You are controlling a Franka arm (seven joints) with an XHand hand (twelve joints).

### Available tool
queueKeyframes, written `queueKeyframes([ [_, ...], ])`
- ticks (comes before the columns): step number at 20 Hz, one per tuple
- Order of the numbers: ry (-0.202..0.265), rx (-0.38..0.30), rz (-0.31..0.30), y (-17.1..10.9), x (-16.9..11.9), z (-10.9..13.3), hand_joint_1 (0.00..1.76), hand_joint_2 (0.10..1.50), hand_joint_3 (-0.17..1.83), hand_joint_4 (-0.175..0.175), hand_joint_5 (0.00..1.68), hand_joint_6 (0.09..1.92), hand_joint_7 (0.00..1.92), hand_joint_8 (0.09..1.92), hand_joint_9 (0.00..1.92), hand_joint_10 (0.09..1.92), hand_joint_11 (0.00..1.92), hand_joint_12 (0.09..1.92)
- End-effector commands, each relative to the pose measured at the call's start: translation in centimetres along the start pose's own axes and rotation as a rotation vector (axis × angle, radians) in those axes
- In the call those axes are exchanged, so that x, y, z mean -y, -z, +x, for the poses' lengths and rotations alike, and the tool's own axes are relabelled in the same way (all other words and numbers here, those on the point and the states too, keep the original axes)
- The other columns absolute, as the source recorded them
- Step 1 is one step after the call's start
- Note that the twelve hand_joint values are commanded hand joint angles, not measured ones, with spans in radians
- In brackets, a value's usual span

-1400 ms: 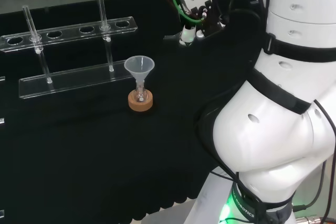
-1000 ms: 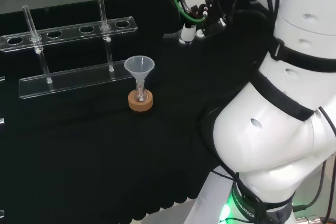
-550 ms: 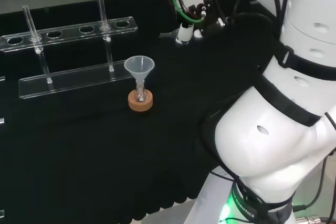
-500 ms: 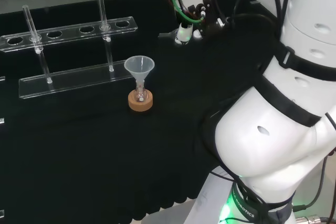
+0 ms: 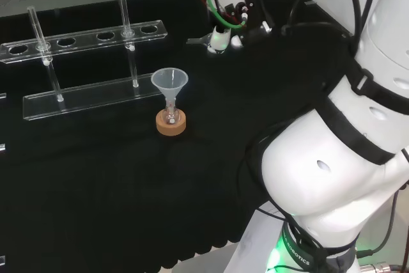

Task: Pour all the NaCl from the weighing funnel into the round-bottom flask.

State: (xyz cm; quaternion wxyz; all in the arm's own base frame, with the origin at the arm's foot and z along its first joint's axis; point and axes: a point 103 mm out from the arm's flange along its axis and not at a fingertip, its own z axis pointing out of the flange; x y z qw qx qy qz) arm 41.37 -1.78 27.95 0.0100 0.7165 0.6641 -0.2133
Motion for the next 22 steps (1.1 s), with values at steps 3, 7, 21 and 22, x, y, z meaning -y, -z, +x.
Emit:
queueKeyframes([
  [3,0.037,0.035,0.020,0.4,2.4,2.4,1.12,0.64,0.72,0.175,1.24,0.77,0.71,0.64,1.01,0.34,0.84,1.04],
  [7,0.041,0.058,0.034,0.1,2.7,3.1,1.12,0.64,0.72,0.175,1.24,0.76,0.71,0.64,1.01,0.34,0.84,1.04],
  [21,0.075,0.144,0.080,-1.0,1.7,4.4,1.12,0.64,0.72,0.175,1.24,0.76,0.70,0.64,1.01,0.33,0.85,1.04],
  [22,0.078,0.150,0.081,-1.0,1.7,4.5,1.12,0.64,0.72,0.175,1.24,0.76,0.70,0.64,1.01,0.33,0.85,1.04],
])
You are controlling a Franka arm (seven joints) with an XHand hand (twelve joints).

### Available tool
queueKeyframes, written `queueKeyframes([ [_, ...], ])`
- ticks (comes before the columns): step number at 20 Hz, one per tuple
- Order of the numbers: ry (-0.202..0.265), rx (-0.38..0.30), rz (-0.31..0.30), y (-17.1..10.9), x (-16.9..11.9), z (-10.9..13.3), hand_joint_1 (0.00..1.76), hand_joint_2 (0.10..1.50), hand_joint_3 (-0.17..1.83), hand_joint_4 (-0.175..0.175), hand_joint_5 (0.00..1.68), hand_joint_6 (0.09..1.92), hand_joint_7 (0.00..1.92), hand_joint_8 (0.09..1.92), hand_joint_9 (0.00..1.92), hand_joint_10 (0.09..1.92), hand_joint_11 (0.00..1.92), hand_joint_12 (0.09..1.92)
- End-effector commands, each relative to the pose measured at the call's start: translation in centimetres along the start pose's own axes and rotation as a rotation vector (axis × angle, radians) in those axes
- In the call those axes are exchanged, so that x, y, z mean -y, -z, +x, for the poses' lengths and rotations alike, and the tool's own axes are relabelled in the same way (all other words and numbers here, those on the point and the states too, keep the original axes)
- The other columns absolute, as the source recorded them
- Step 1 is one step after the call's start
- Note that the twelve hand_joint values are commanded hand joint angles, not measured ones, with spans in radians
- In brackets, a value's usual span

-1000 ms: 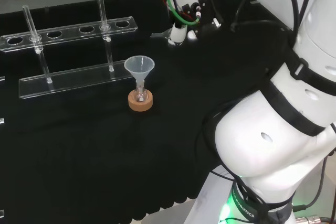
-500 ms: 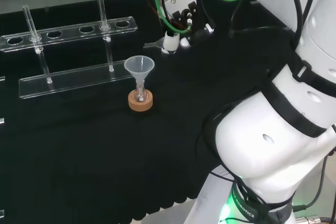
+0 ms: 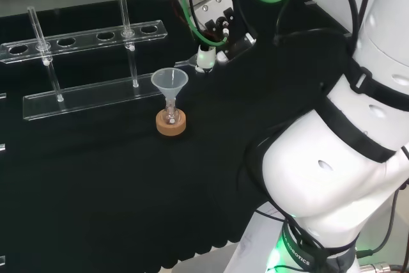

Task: Pour all the NaCl from the weighing funnel into the round-bottom flask.

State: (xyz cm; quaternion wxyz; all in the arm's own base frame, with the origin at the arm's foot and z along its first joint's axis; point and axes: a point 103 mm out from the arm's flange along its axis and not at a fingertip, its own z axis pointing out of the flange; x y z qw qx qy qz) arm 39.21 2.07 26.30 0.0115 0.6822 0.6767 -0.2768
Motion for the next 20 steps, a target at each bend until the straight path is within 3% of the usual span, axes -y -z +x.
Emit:
queueKeyframes([
  [1,0.014,0.047,0.006,0.10,-0.47,0.40,1.12,0.64,0.71,0.175,1.24,0.76,0.70,0.64,1.01,0.33,0.85,1.04],
  [20,0.016,0.178,0.032,0.93,-0.69,1.07,1.12,0.64,0.71,0.175,1.24,0.77,0.69,0.64,1.01,0.32,0.85,1.03],
])
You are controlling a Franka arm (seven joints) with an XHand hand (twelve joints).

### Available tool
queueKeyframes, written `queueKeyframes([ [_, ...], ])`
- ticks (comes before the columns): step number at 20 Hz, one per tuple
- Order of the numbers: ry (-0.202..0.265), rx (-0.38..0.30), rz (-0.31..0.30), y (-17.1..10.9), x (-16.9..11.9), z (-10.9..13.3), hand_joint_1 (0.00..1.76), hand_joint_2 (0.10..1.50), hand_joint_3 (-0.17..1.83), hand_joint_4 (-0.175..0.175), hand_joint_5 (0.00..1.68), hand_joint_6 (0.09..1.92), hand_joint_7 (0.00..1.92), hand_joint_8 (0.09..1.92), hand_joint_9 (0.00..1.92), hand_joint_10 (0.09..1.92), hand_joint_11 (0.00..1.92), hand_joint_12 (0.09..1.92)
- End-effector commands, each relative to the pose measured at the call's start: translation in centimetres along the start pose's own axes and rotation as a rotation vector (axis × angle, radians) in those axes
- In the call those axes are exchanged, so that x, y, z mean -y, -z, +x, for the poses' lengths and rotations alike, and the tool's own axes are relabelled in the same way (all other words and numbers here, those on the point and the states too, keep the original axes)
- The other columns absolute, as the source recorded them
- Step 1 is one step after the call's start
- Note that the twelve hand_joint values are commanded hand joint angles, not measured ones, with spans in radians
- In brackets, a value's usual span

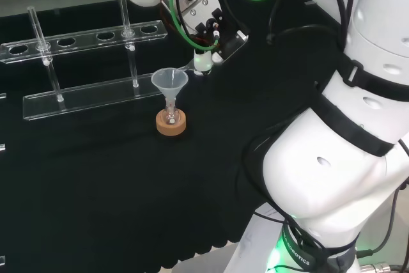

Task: Pour all the NaCl from the weighing funnel into the round-bottom flask.

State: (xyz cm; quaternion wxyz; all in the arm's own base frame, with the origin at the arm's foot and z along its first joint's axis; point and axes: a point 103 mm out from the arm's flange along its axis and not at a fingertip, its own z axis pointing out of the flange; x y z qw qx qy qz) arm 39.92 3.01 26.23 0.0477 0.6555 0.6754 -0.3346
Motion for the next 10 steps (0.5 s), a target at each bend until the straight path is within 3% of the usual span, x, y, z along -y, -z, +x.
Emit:
queueKeyframes([
  [1,0.002,0.040,0.004,0.44,-0.11,0.19,1.12,0.64,0.71,0.175,1.24,0.77,0.69,0.64,1.00,0.32,0.85,1.03],
  [10,-0.001,0.090,0.017,0.98,-0.18,0.50,1.12,0.64,0.71,0.175,1.24,0.77,0.69,0.64,1.00,0.32,0.85,1.03],
])
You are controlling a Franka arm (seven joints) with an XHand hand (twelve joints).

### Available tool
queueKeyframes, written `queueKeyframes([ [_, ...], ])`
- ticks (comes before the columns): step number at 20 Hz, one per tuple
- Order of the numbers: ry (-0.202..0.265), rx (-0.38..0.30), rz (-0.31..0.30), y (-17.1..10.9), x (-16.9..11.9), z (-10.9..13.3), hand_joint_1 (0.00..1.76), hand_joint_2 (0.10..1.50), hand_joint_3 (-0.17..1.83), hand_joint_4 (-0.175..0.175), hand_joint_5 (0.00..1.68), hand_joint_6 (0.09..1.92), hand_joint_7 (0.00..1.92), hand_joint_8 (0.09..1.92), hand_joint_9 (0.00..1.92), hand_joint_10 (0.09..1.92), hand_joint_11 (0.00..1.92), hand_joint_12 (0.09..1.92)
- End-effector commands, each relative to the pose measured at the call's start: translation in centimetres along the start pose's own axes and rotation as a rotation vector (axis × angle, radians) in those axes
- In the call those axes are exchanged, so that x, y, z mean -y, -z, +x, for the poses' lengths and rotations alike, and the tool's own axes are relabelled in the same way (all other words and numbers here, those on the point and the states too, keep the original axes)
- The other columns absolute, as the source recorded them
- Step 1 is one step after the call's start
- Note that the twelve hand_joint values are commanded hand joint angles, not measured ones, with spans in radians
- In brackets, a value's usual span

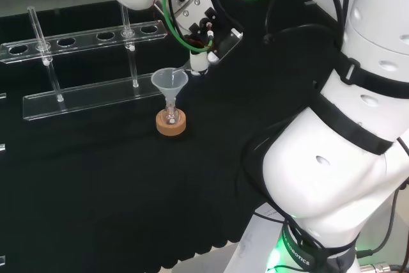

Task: Pour all the NaCl from the weighing funnel into the round-bottom flask.

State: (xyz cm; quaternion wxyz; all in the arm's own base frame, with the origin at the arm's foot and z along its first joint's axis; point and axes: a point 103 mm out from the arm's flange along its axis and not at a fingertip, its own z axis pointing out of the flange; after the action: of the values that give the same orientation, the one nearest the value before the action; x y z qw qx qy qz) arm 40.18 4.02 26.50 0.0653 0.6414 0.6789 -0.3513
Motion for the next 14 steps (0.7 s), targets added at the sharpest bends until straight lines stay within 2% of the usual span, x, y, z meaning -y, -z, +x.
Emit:
queueKeyframes([
  [1,-0.015,0.040,0.023,0.19,-0.11,-0.17,1.12,0.64,0.71,0.175,1.24,0.77,0.69,0.64,1.00,0.32,0.85,1.03],
  [14,-0.025,0.085,0.031,0.82,0.01,-0.02,1.12,0.64,0.71,0.175,1.23,0.77,0.68,0.64,1.00,0.32,0.85,1.03],
])
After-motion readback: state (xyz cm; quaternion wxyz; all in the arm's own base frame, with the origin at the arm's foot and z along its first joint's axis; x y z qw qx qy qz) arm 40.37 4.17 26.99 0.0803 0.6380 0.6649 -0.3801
